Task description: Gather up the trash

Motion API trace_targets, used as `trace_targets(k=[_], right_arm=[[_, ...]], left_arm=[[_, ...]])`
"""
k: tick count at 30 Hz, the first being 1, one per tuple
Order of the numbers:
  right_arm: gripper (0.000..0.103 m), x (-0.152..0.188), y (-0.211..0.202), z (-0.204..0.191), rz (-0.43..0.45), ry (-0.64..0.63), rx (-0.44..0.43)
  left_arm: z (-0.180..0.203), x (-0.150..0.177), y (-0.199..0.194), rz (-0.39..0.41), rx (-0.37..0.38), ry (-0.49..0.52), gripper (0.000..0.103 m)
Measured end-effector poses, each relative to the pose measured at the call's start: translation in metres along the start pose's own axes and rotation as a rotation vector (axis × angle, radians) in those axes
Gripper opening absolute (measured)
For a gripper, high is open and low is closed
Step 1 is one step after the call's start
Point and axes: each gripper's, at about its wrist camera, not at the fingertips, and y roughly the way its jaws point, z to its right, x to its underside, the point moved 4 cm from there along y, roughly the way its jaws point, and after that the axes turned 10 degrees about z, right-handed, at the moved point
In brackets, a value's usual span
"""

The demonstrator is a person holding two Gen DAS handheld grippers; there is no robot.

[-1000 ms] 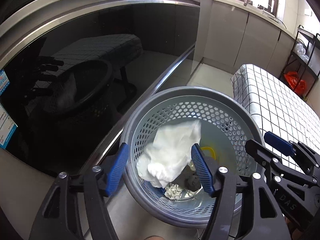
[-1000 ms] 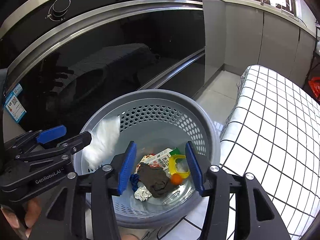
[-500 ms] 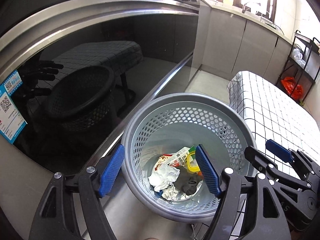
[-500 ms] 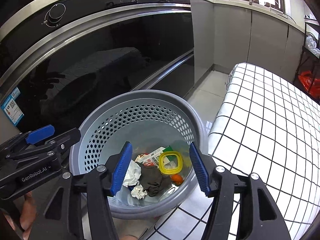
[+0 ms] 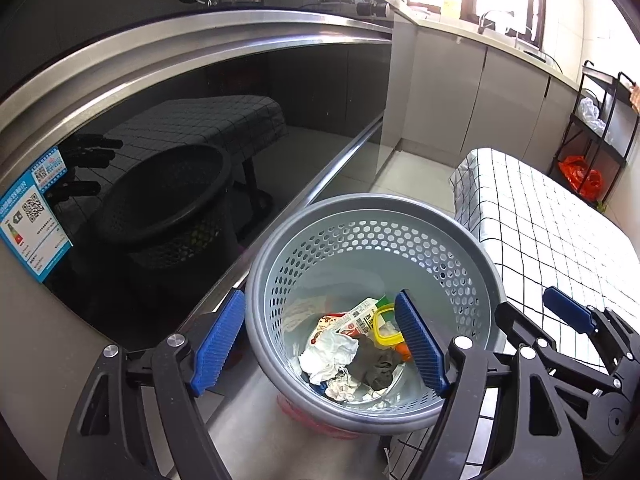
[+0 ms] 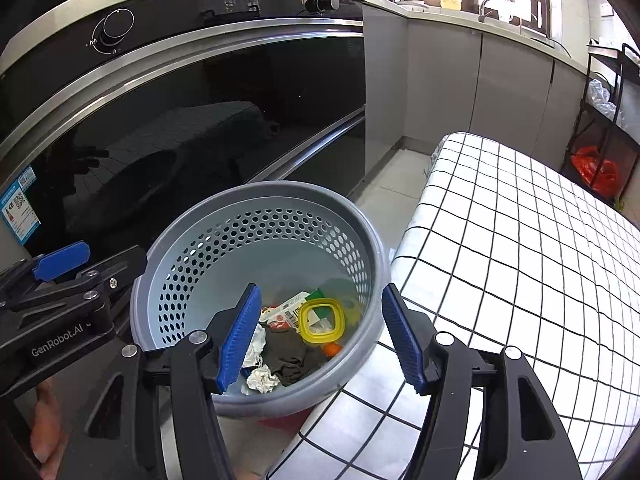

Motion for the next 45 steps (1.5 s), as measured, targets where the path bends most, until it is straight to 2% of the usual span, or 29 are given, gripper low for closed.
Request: trace_targets(k=[11, 23, 45], right_arm=[[0.070, 0.007, -0.014, 0.000, 0.007, 0.039, 0.049], [0.071, 0.005, -0.022, 0.004, 0.015, 0.051, 0.092], [0.071, 0.002, -0.025, -0.001, 0.026, 0.048, 0.115]], left_arm=[[-0.002, 0.001, -0.015, 0.037, -0.020, 0.013, 0.086], [-0.006, 0.006, -0.020, 0.038, -0.032, 0.013, 0.093], [-0.012, 0.011, -0.021, 0.031, -0.053, 0.008, 0.096]])
